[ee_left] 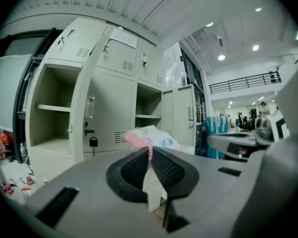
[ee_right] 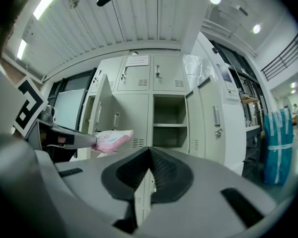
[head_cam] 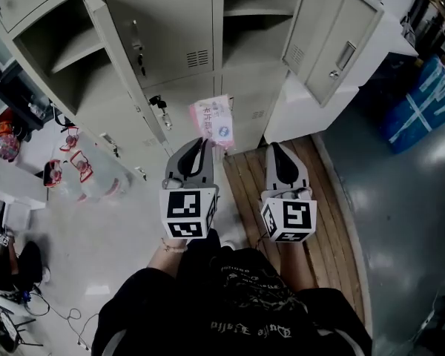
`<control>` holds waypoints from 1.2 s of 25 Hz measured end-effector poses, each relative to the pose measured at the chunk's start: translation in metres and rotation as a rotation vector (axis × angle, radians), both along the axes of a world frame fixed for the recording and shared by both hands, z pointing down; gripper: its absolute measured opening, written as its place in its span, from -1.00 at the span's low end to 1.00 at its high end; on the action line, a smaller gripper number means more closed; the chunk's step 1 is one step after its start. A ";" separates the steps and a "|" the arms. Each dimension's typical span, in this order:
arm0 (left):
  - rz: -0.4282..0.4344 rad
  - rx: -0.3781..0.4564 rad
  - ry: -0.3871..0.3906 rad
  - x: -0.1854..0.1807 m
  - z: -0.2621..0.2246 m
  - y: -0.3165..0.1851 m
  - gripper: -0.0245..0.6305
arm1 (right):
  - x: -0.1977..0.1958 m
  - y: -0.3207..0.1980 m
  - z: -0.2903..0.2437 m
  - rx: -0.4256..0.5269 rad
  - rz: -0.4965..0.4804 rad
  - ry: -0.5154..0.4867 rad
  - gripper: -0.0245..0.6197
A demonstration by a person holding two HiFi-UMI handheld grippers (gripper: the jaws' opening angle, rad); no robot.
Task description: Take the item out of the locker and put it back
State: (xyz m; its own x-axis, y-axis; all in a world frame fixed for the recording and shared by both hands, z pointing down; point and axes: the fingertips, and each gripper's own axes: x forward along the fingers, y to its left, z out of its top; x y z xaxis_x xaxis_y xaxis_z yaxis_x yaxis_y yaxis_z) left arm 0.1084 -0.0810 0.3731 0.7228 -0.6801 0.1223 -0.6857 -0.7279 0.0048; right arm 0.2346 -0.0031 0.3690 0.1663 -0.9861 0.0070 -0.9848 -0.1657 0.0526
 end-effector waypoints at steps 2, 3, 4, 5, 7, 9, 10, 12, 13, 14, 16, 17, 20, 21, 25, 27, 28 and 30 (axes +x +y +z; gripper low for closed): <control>0.023 0.000 0.004 0.013 -0.004 -0.005 -0.85 | 0.008 0.000 -0.004 0.007 0.022 0.006 -0.91; 0.035 0.001 0.006 0.019 -0.006 -0.008 -0.85 | 0.011 -0.001 -0.007 0.011 0.029 0.013 -0.91; 0.048 0.004 0.010 0.027 -0.008 -0.010 -0.85 | 0.015 -0.003 -0.009 0.013 0.038 0.021 -0.91; 0.060 0.008 0.016 0.034 -0.011 -0.013 -0.85 | 0.020 -0.005 -0.010 0.013 0.050 0.027 -0.91; 0.082 0.018 0.028 0.050 -0.016 -0.021 -0.85 | 0.032 -0.010 -0.011 0.011 0.082 0.027 -0.91; 0.099 0.028 0.038 0.066 -0.021 -0.032 -0.85 | 0.042 -0.018 -0.009 0.007 0.101 0.020 -0.91; 0.106 0.033 0.042 0.072 -0.025 -0.037 -0.85 | 0.046 -0.022 -0.009 0.003 0.103 0.021 -0.91; 0.122 0.042 0.050 0.086 -0.032 -0.050 -0.85 | 0.054 -0.031 -0.010 -0.001 0.109 0.030 -0.91; 0.130 0.047 0.053 0.093 -0.036 -0.057 -0.85 | 0.059 -0.037 -0.012 0.000 0.115 0.033 -0.91; 0.136 0.052 0.057 0.099 -0.040 -0.065 -0.85 | 0.065 -0.044 -0.014 0.004 0.121 0.035 -0.91; 0.141 0.060 0.063 0.111 -0.046 -0.082 -0.85 | 0.075 -0.059 -0.021 0.016 0.125 0.040 -0.91; 0.141 0.061 0.069 0.116 -0.049 -0.091 -0.85 | 0.078 -0.067 -0.024 0.021 0.124 0.047 -0.91; 0.143 0.056 0.096 0.133 -0.058 -0.115 -0.85 | 0.087 -0.090 -0.032 0.025 0.122 0.070 -0.91; 0.146 0.057 0.103 0.139 -0.062 -0.122 -0.85 | 0.090 -0.096 -0.034 0.026 0.122 0.076 -0.91; 0.161 0.087 0.106 0.159 -0.074 -0.147 -0.85 | 0.098 -0.119 -0.041 0.033 0.123 0.095 -0.91; 0.164 0.111 0.104 0.167 -0.081 -0.159 -0.85 | 0.103 -0.130 -0.045 0.042 0.127 0.104 -0.91; 0.166 0.116 0.108 0.170 -0.083 -0.164 -0.85 | 0.105 -0.135 -0.048 0.045 0.128 0.109 -0.91; 0.166 0.118 0.123 0.177 -0.089 -0.175 -0.85 | 0.110 -0.146 -0.053 0.050 0.128 0.120 -0.91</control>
